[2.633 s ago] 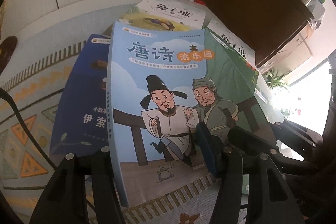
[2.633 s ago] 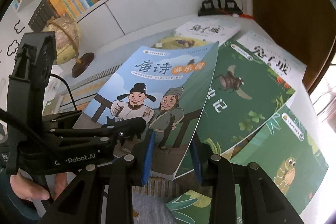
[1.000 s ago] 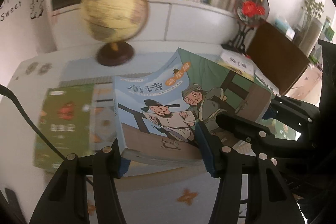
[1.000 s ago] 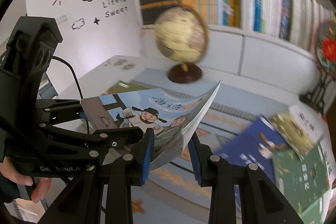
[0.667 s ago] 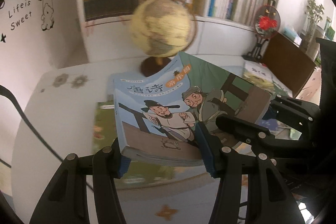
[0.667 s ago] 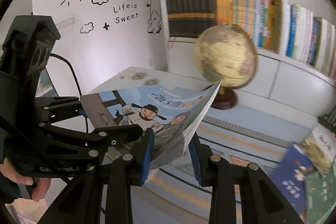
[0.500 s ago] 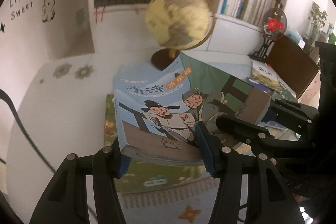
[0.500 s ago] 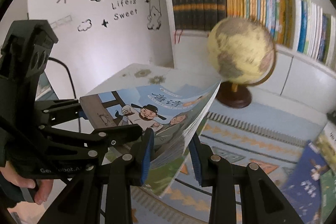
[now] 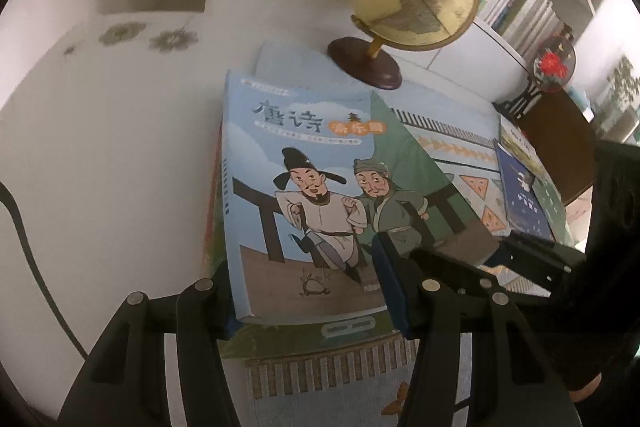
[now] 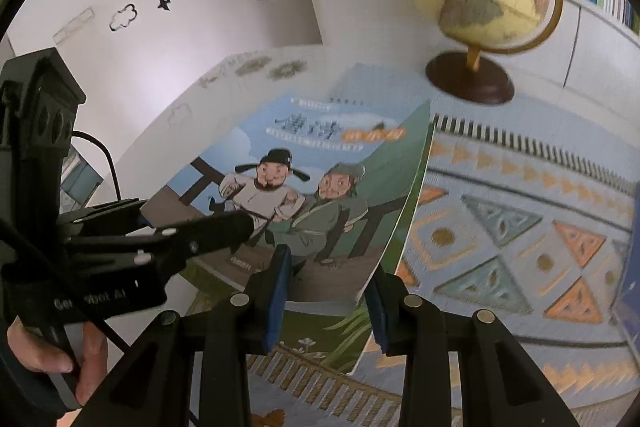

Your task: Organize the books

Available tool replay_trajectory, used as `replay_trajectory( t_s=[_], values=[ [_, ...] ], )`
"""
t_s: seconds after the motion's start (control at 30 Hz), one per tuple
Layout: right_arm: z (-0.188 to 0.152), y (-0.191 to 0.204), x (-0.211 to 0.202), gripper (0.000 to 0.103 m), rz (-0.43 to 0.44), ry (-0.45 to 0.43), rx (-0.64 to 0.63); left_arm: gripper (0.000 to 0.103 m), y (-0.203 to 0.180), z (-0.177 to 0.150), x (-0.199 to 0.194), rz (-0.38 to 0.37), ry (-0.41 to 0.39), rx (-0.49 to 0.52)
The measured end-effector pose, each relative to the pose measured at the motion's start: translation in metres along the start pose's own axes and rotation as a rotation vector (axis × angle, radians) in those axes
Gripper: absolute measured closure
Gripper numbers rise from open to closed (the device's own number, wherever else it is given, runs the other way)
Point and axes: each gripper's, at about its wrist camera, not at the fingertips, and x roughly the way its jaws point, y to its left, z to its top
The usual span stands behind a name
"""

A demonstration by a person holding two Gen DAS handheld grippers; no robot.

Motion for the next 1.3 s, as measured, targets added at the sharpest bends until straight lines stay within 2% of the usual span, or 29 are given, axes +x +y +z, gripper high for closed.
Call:
replay_trajectory(
  t_s=[0.07,0.2,0.3,0.4,0.53,0.67,0.83,0.93,1.0,1.13,1.2,1.27,1.3],
  values=[
    [-0.004,0.003,0.001,0.069,0.0,0.007,0.001,0.05,0.004,-0.004,0.0,0.017,-0.001,-0.009],
    [-0.007,0.002,0.013,0.068,0.023,0.085,0.025,0.041,0.022,-0.012,-0.005,0.072,0.018,-0.093],
    [-0.013,0.0,0.021,0.059,0.025,0.156,0.035,0.038,0.031,-0.019,-0.018,0.081,-0.009,-0.148],
    [-0.024,-0.002,0.01,0.058,0.019,0.171,0.023,0.031,0.026,-0.028,-0.031,0.099,-0.015,-0.161],
    [-0.046,-0.009,-0.021,0.058,-0.018,0.168,-0.003,0.029,0.0,-0.041,-0.042,0.092,-0.013,-0.155],
    [-0.063,-0.025,-0.067,0.058,-0.054,0.101,0.01,0.025,-0.049,-0.054,-0.048,0.071,-0.02,-0.12],
    [-0.081,-0.055,-0.137,0.057,-0.092,-0.02,0.053,0.023,-0.139,-0.075,-0.058,0.067,-0.044,0.0],
    [-0.097,-0.073,-0.185,0.05,-0.143,-0.086,0.065,0.018,-0.191,-0.087,-0.067,0.03,-0.062,0.045],
    [-0.118,-0.09,-0.226,0.047,-0.182,-0.14,0.078,0.015,-0.227,-0.092,-0.072,0.013,-0.073,0.082],
    [-0.15,-0.124,-0.284,0.043,-0.254,-0.179,0.113,0.004,-0.296,-0.106,-0.078,-0.014,-0.105,0.132],
    [-0.169,-0.142,-0.316,0.043,-0.292,-0.196,0.143,0.003,-0.328,-0.109,-0.08,-0.045,-0.126,0.141],
    [-0.187,-0.16,-0.344,0.034,-0.326,-0.219,0.179,0.003,-0.35,-0.11,-0.079,-0.066,-0.13,0.15],
    [-0.198,-0.172,-0.361,0.027,-0.348,-0.236,0.208,0.003,-0.363,-0.109,-0.078,-0.076,-0.131,0.16]
  ],
)
